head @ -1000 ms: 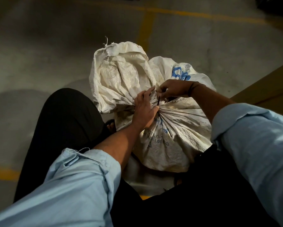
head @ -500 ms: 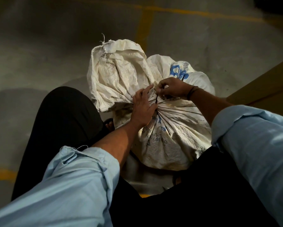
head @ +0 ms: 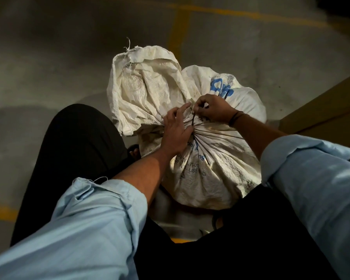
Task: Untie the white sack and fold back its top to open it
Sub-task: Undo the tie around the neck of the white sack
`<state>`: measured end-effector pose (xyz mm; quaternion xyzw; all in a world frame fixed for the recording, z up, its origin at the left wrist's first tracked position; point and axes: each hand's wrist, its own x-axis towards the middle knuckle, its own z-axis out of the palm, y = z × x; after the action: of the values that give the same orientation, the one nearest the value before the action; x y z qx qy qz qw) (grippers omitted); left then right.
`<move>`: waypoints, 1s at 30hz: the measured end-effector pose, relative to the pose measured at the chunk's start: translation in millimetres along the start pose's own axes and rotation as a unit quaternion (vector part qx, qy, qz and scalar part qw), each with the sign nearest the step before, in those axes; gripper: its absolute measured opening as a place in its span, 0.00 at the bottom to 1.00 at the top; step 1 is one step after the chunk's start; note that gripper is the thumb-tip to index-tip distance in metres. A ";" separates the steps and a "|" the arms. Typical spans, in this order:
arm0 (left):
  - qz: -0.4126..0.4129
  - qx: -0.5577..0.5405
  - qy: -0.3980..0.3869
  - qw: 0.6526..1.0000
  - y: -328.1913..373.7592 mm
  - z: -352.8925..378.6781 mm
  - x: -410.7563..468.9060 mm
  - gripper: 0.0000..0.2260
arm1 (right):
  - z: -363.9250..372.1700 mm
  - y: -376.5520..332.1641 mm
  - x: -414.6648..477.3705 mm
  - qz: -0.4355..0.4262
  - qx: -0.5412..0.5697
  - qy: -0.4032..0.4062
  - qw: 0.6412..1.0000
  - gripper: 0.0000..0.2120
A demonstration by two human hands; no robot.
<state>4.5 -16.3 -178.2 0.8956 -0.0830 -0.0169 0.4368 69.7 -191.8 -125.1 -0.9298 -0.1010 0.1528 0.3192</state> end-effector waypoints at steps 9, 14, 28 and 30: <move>-0.015 -0.002 -0.016 1.000 0.4 -0.7 0.3 0.32 | 0.1 -0.9 -1.8 -0.057 -0.024 -0.009 0.998 0.11; -0.017 0.002 -0.015 1.000 1.2 -1.6 2.0 0.31 | 9.9 2.3 0.6 -0.007 -0.006 0.087 0.996 0.08; -0.001 -0.009 -0.046 0.999 3.6 -11.3 -1.3 0.30 | 6.2 -11.0 -8.8 0.054 0.062 0.188 0.979 0.09; -0.009 0.000 -0.056 0.998 1.7 -12.2 0.5 0.30 | 6.4 -16.3 -16.2 -0.026 0.016 0.158 0.987 0.06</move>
<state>6.0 -7.8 -169.3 0.8940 -0.0992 -0.0713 0.4311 51.0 -180.2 -116.1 -0.9340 -0.0712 -0.0028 0.3500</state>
